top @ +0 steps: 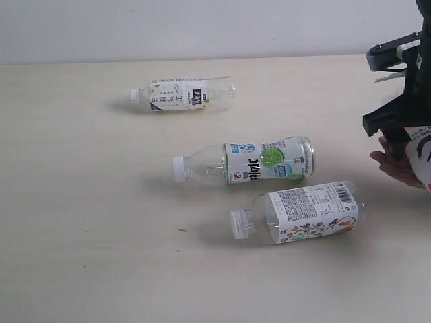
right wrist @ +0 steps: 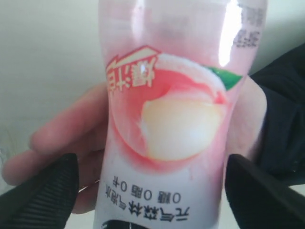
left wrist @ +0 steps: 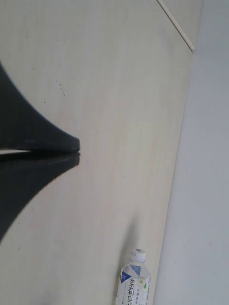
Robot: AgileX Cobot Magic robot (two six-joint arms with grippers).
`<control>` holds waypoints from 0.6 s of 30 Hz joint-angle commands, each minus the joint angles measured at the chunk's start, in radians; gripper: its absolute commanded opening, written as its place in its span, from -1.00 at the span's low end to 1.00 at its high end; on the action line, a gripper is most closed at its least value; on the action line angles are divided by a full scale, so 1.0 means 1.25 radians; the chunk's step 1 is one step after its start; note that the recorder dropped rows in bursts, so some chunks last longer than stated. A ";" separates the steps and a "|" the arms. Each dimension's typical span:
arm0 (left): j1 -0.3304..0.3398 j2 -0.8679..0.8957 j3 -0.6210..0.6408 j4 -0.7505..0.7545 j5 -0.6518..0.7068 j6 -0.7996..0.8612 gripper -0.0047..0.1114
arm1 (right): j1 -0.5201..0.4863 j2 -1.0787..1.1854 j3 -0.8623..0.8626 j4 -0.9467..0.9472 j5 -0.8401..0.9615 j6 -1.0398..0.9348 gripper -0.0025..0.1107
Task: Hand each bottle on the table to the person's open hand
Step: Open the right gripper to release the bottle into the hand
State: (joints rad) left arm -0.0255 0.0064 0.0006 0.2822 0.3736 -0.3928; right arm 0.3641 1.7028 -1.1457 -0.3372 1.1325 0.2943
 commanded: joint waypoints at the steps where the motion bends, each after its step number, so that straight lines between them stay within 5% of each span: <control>1: -0.005 -0.005 0.000 0.000 -0.001 -0.003 -0.92 | 0.000 -0.009 0.004 -0.007 -0.002 -0.012 0.56; 18: -0.005 -0.005 0.000 0.000 -0.001 -0.003 -0.92 | 0.002 -0.189 -0.001 0.070 -0.059 -0.056 0.62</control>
State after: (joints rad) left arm -0.0255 0.0064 0.0006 0.2822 0.3736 -0.3928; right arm 0.3641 1.5262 -1.1457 -0.2912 1.0833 0.2606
